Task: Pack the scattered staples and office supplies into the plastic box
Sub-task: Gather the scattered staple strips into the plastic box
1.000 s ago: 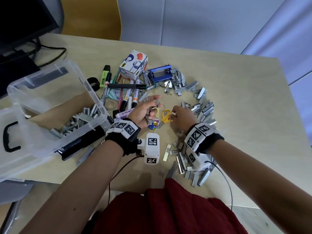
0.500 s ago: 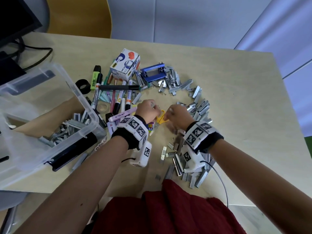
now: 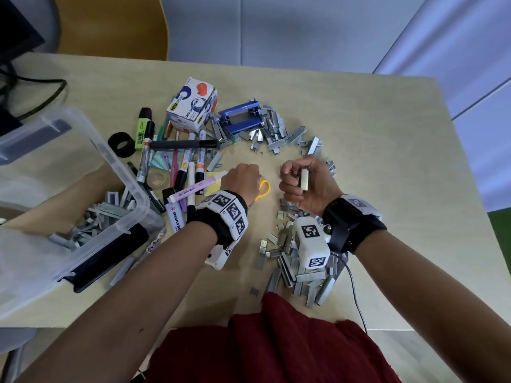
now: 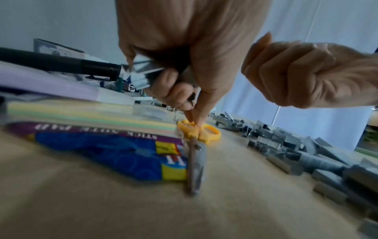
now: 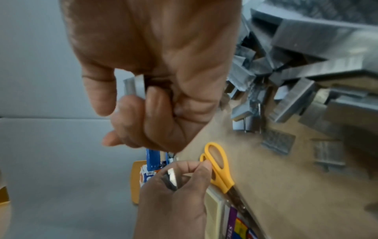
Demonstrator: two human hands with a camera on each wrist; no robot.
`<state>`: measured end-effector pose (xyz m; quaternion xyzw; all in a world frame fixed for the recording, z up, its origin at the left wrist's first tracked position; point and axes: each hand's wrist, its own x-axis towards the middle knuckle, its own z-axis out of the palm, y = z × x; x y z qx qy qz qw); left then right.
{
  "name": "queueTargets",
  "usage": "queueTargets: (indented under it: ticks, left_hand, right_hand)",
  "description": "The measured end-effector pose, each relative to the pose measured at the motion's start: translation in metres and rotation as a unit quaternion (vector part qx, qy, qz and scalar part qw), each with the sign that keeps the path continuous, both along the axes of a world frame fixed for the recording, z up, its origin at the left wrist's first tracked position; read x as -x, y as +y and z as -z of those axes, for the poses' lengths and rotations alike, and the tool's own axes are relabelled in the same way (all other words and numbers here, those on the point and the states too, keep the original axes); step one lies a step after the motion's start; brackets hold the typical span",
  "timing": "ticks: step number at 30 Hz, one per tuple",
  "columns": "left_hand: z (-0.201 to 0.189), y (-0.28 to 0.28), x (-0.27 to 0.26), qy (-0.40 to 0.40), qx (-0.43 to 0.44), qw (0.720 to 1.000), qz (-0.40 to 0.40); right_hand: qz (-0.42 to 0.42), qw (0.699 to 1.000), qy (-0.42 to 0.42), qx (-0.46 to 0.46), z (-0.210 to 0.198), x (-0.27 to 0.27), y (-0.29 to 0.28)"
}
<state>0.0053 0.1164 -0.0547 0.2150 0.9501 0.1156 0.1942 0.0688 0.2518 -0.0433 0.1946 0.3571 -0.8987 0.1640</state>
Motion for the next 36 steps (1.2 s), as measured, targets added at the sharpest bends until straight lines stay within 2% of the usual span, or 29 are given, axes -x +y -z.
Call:
queueTargets:
  ticks: [2, 4, 8, 10, 12, 15, 17, 19, 22, 26, 31, 33, 36]
  left_hand:
    - [0.001, -0.002, 0.000, 0.002, -0.012, 1.000, -0.011]
    - [0.002, -0.005, 0.001, 0.003, -0.035, 0.999, -0.029]
    - [0.001, -0.010, 0.004, -0.008, -0.039, 0.998, -0.046]
    - [0.000, -0.011, 0.006, -0.025, -0.027, 0.999, -0.041]
    - [-0.001, -0.011, 0.008, -0.034, -0.020, 0.999, -0.033]
    - [-0.001, -0.011, 0.010, -0.040, -0.020, 0.999, -0.027]
    - [-0.001, -0.013, 0.010, -0.047, -0.030, 0.998, -0.027]
    - [0.000, -0.017, 0.011, -0.051, -0.045, 0.997, -0.018]
    - [0.003, -0.023, 0.011, -0.058, -0.060, 0.997, -0.005]
    - [0.005, -0.025, 0.012, -0.055, -0.060, 0.997, 0.009]
    - [0.008, -0.020, 0.012, -0.011, -0.039, 0.999, 0.035]
    - [0.008, -0.018, 0.011, 0.004, -0.023, 0.999, 0.048]
    - [0.010, -0.018, 0.011, 0.019, -0.003, 0.998, 0.062]
  right_hand:
    - [-0.006, 0.998, -0.019, -0.056, 0.001, 0.001, 0.001]
    - [-0.011, 0.984, -0.054, -0.169, 0.001, 0.004, 0.003]
    - [-0.038, 0.914, -0.064, -0.399, 0.003, 0.010, 0.007]
    - [-0.079, 0.853, -0.057, -0.512, 0.004, 0.014, 0.004]
    - [-0.138, 0.768, -0.041, -0.624, 0.006, 0.019, -0.004]
    - [-0.229, 0.652, -0.010, -0.723, 0.011, 0.025, -0.020]
    - [-0.258, 0.607, -0.009, -0.751, 0.012, 0.028, -0.029]
    - [-0.273, 0.581, -0.010, -0.766, 0.012, 0.031, -0.036]
    - [-0.288, 0.564, -0.011, -0.774, 0.009, 0.033, -0.040]
    - [-0.276, 0.569, -0.013, -0.775, 0.007, 0.030, -0.033]
    - [-0.270, 0.568, -0.022, -0.777, 0.011, 0.022, -0.021]
    - [-0.249, 0.585, -0.027, -0.771, 0.013, 0.024, -0.017]
    - [-0.169, 0.641, -0.043, -0.747, 0.013, 0.033, -0.006]
